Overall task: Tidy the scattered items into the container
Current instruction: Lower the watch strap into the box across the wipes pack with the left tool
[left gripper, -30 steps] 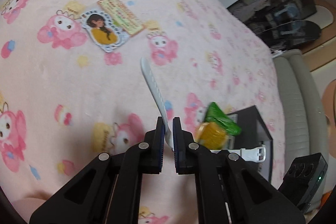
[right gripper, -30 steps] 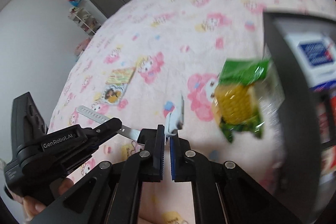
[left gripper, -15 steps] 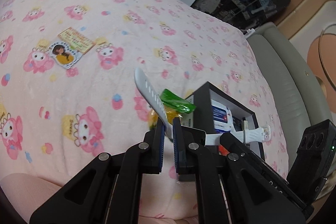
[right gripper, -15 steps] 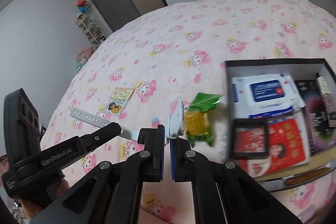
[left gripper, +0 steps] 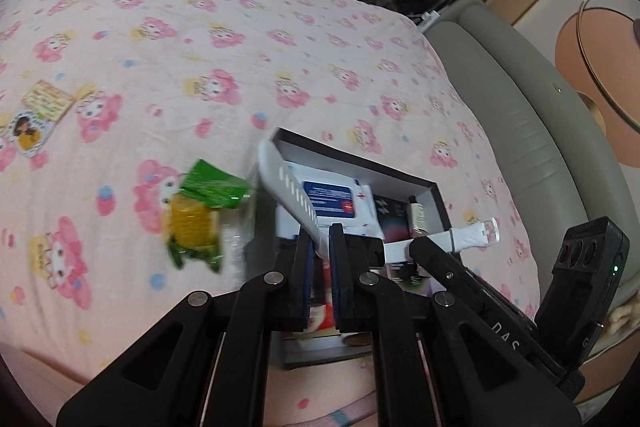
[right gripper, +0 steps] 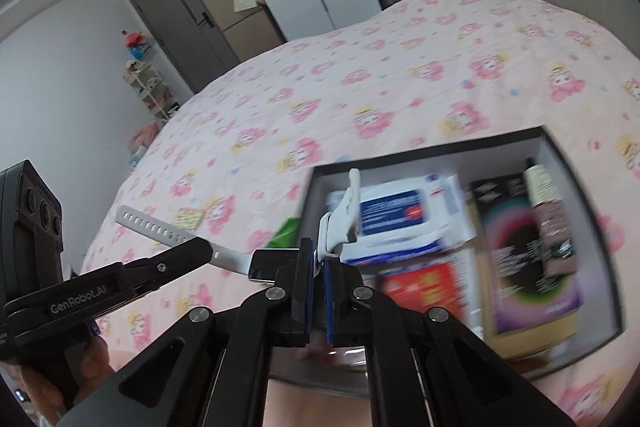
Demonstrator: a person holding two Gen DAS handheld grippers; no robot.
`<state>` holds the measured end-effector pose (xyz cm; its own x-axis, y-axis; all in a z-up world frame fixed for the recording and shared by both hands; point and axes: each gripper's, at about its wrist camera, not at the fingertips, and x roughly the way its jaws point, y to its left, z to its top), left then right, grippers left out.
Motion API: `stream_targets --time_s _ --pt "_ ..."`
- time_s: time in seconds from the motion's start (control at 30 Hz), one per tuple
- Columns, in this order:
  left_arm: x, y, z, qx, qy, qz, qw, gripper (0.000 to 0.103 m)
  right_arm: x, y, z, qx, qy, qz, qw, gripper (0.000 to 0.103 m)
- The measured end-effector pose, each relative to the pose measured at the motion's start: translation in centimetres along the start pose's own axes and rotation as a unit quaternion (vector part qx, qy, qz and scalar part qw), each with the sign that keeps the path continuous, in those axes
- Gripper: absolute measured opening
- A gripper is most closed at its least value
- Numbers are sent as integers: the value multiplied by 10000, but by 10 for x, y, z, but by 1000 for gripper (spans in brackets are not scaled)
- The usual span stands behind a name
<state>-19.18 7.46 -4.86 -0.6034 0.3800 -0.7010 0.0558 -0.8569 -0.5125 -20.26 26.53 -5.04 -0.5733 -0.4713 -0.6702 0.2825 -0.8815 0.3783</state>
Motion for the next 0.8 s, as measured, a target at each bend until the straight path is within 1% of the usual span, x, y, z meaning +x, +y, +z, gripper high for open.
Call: stream_targets --time_s 0.1,0.2,0.27,0.4,0.53,0.67,0.7,0.73,0.77,0.8 --pt "25 -19 0 201 206 49 9996 6 -3 -26 4 45 -93 -145 9998 3" --pt "49 -32 -4 382 426 200 9982 6 1 -51 -1 370 3 -152 9992 3" --pt "65 -36 -7 391 566 238 9973 6 6 -62 -2 487 111 -144 9986 3" --pt "91 -43 -11 366 795 241 9959 6 12 -78 2 646 228 -287 9972 4" --pt "113 -43 -15 304 995 317 9941 6 27 -98 -1 946 530 -404 9933 5" --pt "128 -40 -20 255 1165 438 9919 6 51 -121 -10 1379 1084 -550 9830 5" --pt "131 -39 -20 270 1202 485 9912 6 56 -126 -12 1469 1207 -592 9800 7" --pt "135 -39 -21 286 1238 532 9905 6 57 -127 -12 1474 1248 -649 9790 12" --pt "134 -39 -22 291 1275 552 9899 6 57 -128 -13 1473 1275 -704 9783 15" --pt "133 -39 -23 295 1312 565 9893 6 54 -127 -12 1442 1231 -744 9790 20"
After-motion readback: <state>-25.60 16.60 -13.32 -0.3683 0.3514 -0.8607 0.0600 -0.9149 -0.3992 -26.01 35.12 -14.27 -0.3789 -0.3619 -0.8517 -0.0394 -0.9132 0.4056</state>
